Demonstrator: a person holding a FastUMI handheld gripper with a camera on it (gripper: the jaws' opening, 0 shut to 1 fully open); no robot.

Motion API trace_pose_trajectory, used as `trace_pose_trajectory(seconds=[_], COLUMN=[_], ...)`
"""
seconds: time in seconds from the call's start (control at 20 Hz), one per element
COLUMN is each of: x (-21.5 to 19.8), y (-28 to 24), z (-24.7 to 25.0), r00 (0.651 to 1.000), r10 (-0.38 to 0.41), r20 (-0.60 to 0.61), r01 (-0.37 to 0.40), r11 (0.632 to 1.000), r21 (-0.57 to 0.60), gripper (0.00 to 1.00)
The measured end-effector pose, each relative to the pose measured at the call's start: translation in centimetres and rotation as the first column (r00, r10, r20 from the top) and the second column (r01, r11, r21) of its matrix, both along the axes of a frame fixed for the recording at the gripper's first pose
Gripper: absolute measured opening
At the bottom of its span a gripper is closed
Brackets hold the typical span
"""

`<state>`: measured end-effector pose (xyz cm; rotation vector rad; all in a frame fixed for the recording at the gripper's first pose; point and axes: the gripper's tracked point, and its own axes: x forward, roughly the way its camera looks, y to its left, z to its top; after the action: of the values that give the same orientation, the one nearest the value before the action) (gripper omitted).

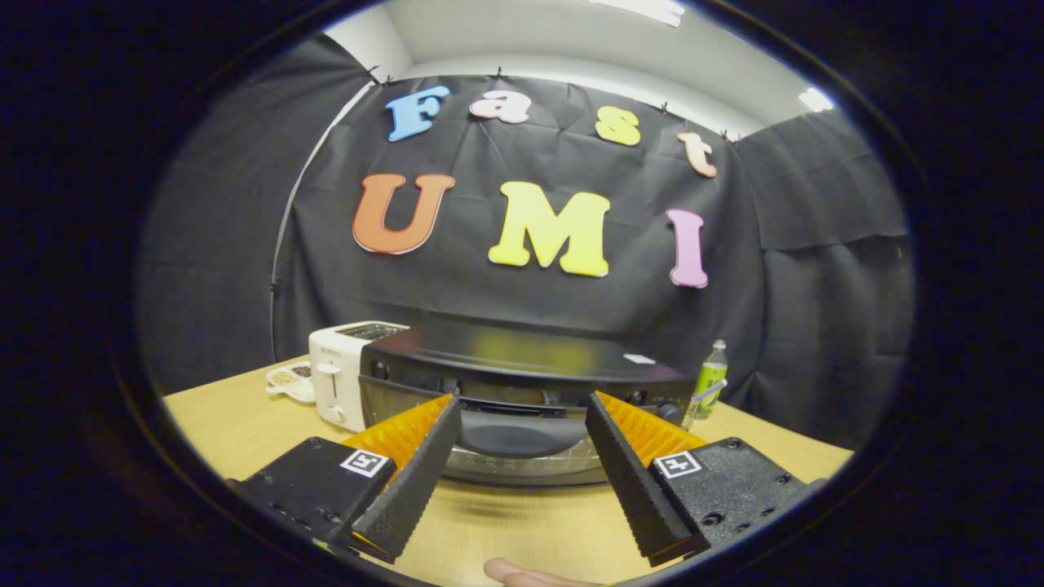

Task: Open the toaster oven, put the food inside, and close the toaster oven door.

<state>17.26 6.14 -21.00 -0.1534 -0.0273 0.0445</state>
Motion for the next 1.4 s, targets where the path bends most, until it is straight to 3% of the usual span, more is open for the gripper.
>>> trace_pose_trajectory(seconds=[0.15, 0.35, 0.95, 1.2, 1.4], x=[-2.2, -6.6, -17.4, -21.6, -24.3], y=[-0.2, -1.3, -4.8, -5.7, -7.6], z=[3.0, 7.3, 16.1, 19.5, 21.8], r00=[0.999, 0.999, 1.0, 0.998, 0.994], r10=[0.03, 0.011, 0.02, 0.06, 0.033], r20=[0.035, 0.053, -0.002, 0.038, 0.105], r01=[-0.031, -0.013, -0.02, -0.063, -0.043], r11=[0.999, 0.999, 0.996, 0.994, 0.994], r21=[0.035, 0.036, 0.092, 0.092, 0.096], gripper=[1.0, 1.0, 1.0, 1.0, 1.0])
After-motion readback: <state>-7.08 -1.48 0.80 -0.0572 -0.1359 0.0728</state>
